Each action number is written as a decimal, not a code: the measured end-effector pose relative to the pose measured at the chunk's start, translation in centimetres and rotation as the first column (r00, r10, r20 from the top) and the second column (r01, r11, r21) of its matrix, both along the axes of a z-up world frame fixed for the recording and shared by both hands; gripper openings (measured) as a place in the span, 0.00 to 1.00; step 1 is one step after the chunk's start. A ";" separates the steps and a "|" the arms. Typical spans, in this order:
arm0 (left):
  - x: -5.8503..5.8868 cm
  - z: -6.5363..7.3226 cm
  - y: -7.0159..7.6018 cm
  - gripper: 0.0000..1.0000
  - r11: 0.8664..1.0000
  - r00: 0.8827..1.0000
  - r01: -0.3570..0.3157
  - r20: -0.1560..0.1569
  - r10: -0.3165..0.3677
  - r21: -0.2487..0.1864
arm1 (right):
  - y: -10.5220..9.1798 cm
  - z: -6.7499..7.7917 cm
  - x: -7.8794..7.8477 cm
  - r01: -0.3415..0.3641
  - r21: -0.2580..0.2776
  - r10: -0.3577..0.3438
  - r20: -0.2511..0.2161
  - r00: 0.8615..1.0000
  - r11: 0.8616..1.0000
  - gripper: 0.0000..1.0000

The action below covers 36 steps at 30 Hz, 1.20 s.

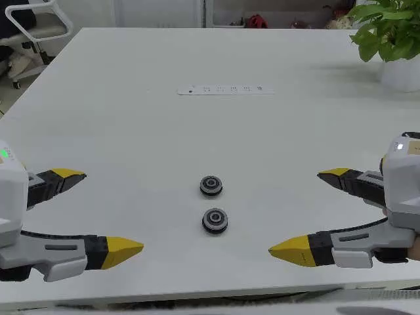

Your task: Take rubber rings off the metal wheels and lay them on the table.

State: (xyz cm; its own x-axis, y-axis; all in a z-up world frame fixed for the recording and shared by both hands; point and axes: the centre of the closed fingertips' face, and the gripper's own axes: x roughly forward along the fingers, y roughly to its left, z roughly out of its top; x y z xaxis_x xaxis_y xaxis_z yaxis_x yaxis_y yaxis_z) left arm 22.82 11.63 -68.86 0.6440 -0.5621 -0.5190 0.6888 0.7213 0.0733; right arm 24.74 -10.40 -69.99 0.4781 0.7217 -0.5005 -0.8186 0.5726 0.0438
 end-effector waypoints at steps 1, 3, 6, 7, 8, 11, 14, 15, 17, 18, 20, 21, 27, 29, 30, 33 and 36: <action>0.0 0.0 0.0 0.88 1.000 1.000 0.001 -0.001 -0.001 0.000 | 0.0 0.0 0.0 0.000 0.000 0.000 0.001 1.000 1.000 1.00; 0.0 -0.1 -0.1 0.88 1.000 1.000 0.003 -0.001 -0.003 0.001 | -0.1 0.0 0.1 0.001 0.001 -0.001 0.001 1.000 1.000 1.00; 0.0 -0.1 -0.1 0.88 1.000 1.000 0.005 -0.002 -0.005 0.001 | -0.1 0.0 0.1 0.002 0.001 -0.002 0.001 1.000 1.000 1.00; 0.0 -0.1 -0.1 0.88 1.000 1.000 0.006 -0.003 -0.006 0.000 | -0.1 0.0 0.0 0.002 0.000 -0.002 0.001 1.000 1.000 1.00; -0.1 -0.1 -0.1 0.88 1.000 1.000 0.006 -0.004 -0.006 -0.001 | -0.1 0.0 0.0 0.002 0.000 -0.002 0.000 1.000 1.000 1.00; -0.1 -0.1 -0.1 0.88 1.000 1.000 0.007 -0.004 -0.007 -0.002 | -0.2 0.0 0.0 0.003 0.001 -0.003 -0.002 1.000 1.000 1.00; -0.1 -0.1 -0.2 0.87 1.000 1.000 0.008 -0.005 -0.008 -0.004 | -0.2 -0.1 0.0 0.001 -0.002 -0.001 -0.004 1.000 1.000 0.99; -0.1 -0.1 -0.2 0.88 1.000 1.000 0.009 -0.004 -0.009 -0.003 | -0.2 -0.1 0.0 0.001 -0.002 -0.001 -0.004 1.000 1.000 0.99; -0.1 -0.1 -0.2 0.88 1.000 1.000 0.010 -0.005 -0.010 -0.002 | -0.2 -0.1 -0.1 0.000 -0.001 0.000 -0.005 1.000 1.000 0.99; -0.1 -0.1 -0.2 0.88 1.000 1.000 0.011 -0.005 -0.011 -0.002 | -0.2 -0.1 -0.1 0.000 -0.001 0.000 -0.005 1.000 1.000 0.99; -0.1 -0.2 -0.2 0.87 1.000 1.000 0.011 -0.005 -0.011 -0.001 | -0.1 -0.2 -0.1 -0.001 -0.001 0.001 -0.008 1.000 1.000 0.99; -0.1 -0.2 -0.2 0.87 1.000 1.000 0.011 -0.005 -0.011 -0.001 | -0.1 -0.2 -0.1 -0.002 -0.001 0.002 -0.008 1.000 1.000 0.99; -0.1 -0.3 0.0 0.87 1.000 1.000 0.008 -0.006 -0.008 0.001 | -0.1 -0.3 -0.2 -0.003 0.000 0.003 -0.011 1.000 1.000 0.99; -0.2 -0.3 -0.1 0.87 1.000 1.000 0.008 -0.008 -0.008 0.001 | -0.1 -0.4 -0.2 -0.002 -0.001 0.002 -0.011 1.000 1.000 0.99; -0.2 -0.4 -0.1 0.87 1.000 1.000 0.009 -0.009 -0.009 0.001 | -0.1 -0.4 -0.2 -0.002 0.000 0.002 -0.013 1.000 1.000 0.99; -0.2 -0.5 -0.1 0.87 1.000 1.000 0.010 -0.012 -0.010 0.002 | -0.1 -0.4 -0.1 -0.004 -0.002 0.004 -0.012 1.000 1.000 0.99; -0.2 -0.5 -0.1 0.87 1.000 1.000 0.012 -0.012 -0.012 0.001 | -0.1 -0.4 0.0 -0.003 0.003 0.003 -0.010 1.000 1.000 0.99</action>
